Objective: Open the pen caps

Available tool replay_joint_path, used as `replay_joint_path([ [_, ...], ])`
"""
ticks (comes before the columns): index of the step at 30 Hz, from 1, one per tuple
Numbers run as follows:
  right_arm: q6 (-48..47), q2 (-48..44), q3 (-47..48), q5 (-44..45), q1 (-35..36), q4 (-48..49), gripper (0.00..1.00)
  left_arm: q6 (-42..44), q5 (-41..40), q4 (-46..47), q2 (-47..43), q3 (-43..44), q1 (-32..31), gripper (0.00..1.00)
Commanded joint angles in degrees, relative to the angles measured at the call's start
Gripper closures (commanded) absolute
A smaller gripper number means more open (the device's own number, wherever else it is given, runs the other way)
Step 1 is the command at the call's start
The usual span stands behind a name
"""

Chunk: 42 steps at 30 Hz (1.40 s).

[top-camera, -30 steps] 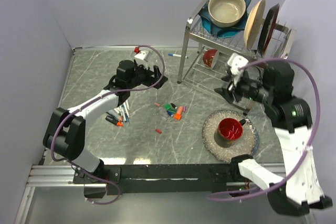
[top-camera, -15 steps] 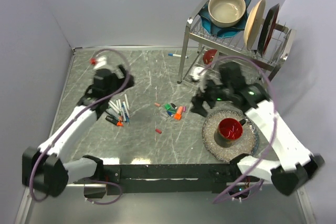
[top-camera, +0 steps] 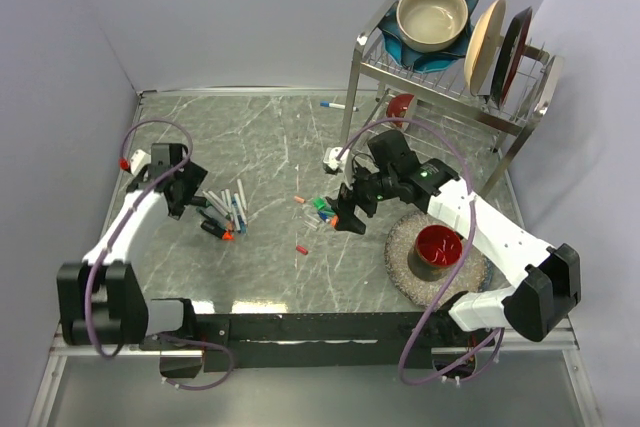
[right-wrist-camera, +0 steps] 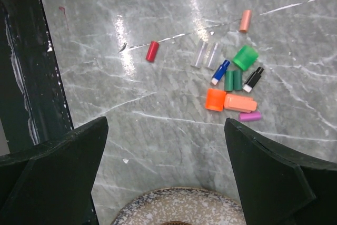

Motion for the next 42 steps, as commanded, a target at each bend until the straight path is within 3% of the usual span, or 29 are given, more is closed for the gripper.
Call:
replay_joint_path([
  [1, 0.3, -2.4, -0.1, -2.1, 0.4, 3.6, 0.0, -8.4, -1.5, -8.1, 4.9, 7.5, 1.6, 0.14],
  [9, 0.1, -1.9, -0.7, -2.8, 0.3, 3.8, 0.0, -12.3, -1.9, -9.8, 11.1, 9.3, 4.8, 0.29],
  [27, 0.2, -0.4, -1.1, -1.7, 0.2, 4.4, 0.0, -12.7, -0.6, -12.0, 26.1, 18.4, 6.0, 0.29],
  [42, -0.1, -0.2, -1.3, -1.2, 0.2, 4.4, 0.0, -15.5, -1.2, -12.2, 28.7, 17.4, 6.0, 0.37],
])
